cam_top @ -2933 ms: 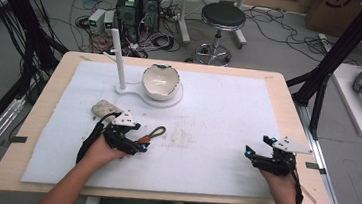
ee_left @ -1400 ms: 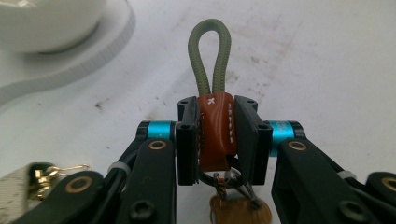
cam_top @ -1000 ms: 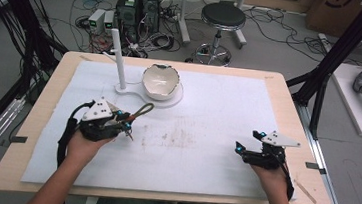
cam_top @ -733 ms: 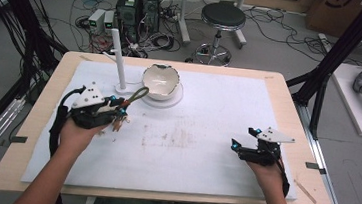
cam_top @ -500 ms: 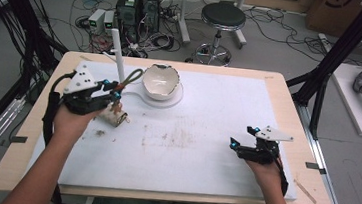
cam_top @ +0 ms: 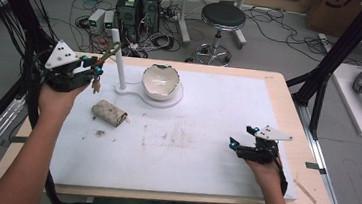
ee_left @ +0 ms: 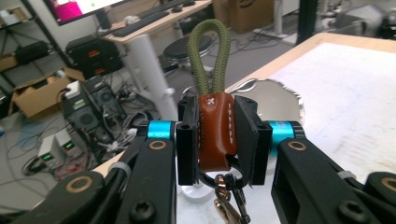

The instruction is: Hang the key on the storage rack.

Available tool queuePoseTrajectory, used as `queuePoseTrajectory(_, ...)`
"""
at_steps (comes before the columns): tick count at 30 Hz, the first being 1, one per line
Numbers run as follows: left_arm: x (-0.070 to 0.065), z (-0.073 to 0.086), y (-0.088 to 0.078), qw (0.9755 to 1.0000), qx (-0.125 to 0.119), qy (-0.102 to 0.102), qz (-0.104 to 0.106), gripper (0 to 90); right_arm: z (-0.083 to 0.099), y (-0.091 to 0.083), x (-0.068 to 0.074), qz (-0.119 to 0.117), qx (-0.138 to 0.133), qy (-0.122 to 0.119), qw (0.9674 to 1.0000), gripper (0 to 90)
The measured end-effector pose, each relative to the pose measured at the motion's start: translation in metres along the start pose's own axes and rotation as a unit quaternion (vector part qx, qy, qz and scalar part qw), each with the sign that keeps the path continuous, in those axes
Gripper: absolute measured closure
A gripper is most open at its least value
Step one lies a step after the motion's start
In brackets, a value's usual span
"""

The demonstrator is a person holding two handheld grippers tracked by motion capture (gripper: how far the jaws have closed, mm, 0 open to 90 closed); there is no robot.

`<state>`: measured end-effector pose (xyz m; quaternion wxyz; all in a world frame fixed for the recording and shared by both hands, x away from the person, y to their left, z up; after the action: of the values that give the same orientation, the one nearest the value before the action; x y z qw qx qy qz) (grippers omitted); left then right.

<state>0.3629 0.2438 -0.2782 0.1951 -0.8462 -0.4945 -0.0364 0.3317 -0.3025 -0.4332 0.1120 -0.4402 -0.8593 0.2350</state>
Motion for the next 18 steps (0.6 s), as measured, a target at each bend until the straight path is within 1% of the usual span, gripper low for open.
queuePoseTrajectory(5, 0.006, 0.009, 0.007, 0.9999, 0.014, -0.005, -0.007, 71.2, 0.0, 0.0, 0.001, 0.002, 0.002, 0.0, 1.0, 20.1)
queuePoseTrajectory(7, 0.007, 0.012, 0.011, 0.9997, 0.023, -0.003, -0.01, 71.1, 0.0, 0.0, 0.001, 0.001, 0.003, 0.001, 1.0, 20.1)
queuePoseTrajectory(13, 0.01, 0.015, 0.02, 0.9991, 0.035, 0.002, -0.021, 71.2, 0.001, -0.002, 0.001, 0.002, 0.003, 0.001, 1.0, 20.1)
queuePoseTrajectory(15, 0.011, 0.017, 0.024, 0.9986, 0.047, 0.005, -0.025, 71.1, 0.001, -0.002, 0.001, 0.003, 0.002, 0.002, 1.0, 20.1)
queuePoseTrajectory(16, 0.011, 0.017, 0.024, 0.9986, 0.047, 0.005, -0.025, 71.1, 0.002, -0.003, 0.0, 0.003, 0.003, 0.001, 1.0, 20.1)
queuePoseTrajectory(18, 0.012, 0.019, 0.03, 0.9981, 0.054, 0.006, -0.03, 71.1, 0.002, -0.003, 0.0, 0.004, 0.002, 0.001, 1.0, 20.1)
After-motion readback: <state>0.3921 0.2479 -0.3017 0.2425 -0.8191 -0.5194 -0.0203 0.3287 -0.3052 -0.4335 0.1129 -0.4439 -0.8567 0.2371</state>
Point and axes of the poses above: each handheld gripper's, and its own axes: y roughly forward along the jaws, z roughly out of its underside, x roughly to its left, the point moved 1 cm from there along y, roughly forward along the jaws, and after that the axes turned 2 degrees about y, right-handed, at the moved point
